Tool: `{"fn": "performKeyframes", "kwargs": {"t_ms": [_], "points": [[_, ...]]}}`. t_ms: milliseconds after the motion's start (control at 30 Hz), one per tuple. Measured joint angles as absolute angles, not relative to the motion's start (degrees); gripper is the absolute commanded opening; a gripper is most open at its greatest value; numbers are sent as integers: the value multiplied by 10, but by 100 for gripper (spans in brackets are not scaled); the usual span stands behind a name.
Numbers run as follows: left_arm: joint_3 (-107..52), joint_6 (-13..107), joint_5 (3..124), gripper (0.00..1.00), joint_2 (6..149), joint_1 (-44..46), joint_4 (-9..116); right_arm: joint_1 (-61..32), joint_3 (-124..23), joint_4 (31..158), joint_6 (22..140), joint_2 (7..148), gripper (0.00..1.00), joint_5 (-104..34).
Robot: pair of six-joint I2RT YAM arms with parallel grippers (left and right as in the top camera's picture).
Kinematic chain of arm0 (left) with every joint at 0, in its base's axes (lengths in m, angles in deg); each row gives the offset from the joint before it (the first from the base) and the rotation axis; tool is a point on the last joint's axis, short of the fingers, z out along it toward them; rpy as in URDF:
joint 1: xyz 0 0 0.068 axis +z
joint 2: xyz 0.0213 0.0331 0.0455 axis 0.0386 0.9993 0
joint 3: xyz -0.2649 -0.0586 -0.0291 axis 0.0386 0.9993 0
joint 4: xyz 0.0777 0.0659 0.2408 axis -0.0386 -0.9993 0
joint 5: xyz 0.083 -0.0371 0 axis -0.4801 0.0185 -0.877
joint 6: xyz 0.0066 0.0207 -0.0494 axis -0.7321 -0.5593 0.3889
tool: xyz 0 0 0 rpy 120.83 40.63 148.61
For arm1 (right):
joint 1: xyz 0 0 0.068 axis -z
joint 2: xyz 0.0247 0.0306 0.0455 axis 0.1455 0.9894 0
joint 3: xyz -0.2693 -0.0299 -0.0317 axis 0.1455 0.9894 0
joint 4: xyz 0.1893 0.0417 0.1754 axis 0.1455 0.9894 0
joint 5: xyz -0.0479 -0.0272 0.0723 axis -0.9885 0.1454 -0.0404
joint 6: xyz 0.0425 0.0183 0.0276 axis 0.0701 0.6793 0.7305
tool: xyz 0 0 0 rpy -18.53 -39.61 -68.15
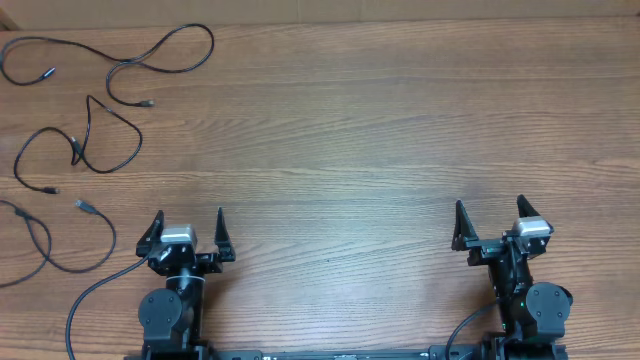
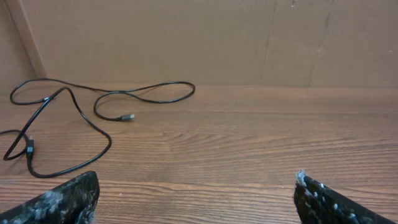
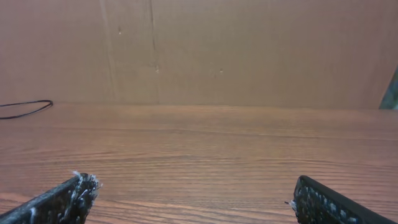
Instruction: Untangle cables
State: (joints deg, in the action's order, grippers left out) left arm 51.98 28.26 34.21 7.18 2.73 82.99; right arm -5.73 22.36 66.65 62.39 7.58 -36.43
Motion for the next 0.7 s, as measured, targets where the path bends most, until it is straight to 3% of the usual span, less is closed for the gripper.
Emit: {"fn": "performKeyframes", "kwargs": {"t_ms": [700], "points": [[520,283,342,100,72,27,830,-57,224,667,634,76,100,-365]]}}
